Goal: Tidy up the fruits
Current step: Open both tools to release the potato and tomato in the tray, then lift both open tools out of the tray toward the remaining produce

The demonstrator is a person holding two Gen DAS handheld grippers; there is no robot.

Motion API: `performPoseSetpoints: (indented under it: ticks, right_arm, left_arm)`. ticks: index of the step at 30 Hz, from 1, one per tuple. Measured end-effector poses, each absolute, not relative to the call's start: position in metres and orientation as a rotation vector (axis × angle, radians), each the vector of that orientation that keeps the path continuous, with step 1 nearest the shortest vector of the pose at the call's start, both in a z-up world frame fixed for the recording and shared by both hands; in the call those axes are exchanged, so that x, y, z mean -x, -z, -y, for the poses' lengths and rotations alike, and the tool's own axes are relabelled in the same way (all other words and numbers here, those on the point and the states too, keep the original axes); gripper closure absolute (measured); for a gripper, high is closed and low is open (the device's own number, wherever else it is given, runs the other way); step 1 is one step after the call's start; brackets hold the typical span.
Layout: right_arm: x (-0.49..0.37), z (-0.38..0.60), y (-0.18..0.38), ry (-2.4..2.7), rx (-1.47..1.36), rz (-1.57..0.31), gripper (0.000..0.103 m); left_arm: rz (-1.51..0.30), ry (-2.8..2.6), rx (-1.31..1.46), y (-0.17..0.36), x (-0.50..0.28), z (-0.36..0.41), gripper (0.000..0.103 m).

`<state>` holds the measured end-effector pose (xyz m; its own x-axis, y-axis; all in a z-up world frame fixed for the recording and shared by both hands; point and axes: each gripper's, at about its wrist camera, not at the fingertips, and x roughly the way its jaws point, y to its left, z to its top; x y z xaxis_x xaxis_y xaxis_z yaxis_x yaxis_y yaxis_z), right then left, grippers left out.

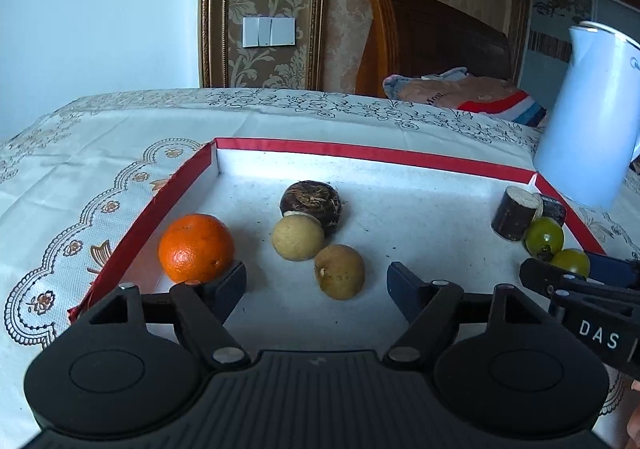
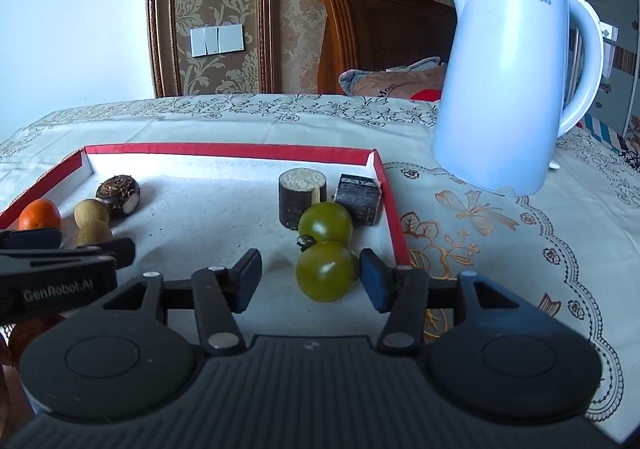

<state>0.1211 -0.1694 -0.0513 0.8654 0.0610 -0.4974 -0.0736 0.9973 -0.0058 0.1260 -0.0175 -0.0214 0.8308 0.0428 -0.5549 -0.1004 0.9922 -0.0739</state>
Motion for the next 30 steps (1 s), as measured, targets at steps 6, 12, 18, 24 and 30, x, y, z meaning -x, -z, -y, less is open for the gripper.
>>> performPoseSetpoints:
  ticks: [6, 12, 18, 24, 30]
  right_arm:
    - [-0.115, 0.171, 0.050, -0.078, 0.016, -0.509, 0.023]
    - [-0.111, 0.172, 0.050, -0.085, 0.008, -0.507, 0.023]
    - [-0.104, 0.173, 0.050, -0.098, 0.003, -0.507, 0.022]
    - [-0.100, 0.173, 0.049, -0.112, 0.003, -0.500, 0.017]
    - [-0.094, 0.170, 0.048, -0.120, 0.013, -0.490, 0.011]
  left_arm:
    - [-0.586, -0.094, 0.100, 0.022, -0.125, 0.016, 0.022]
    - [-0.587, -0.093, 0.094, 0.021, -0.122, 0.015, 0.021]
    - [-0.566, -0.095, 0.071, 0.020, -0.113, 0.017, 0.021]
    - [-0.537, -0.102, 0.044, 0.016, -0.104, 0.019, 0.021]
    - [-0.534, -0.096, 0.054, 0.015, -0.098, 0.016, 0.021]
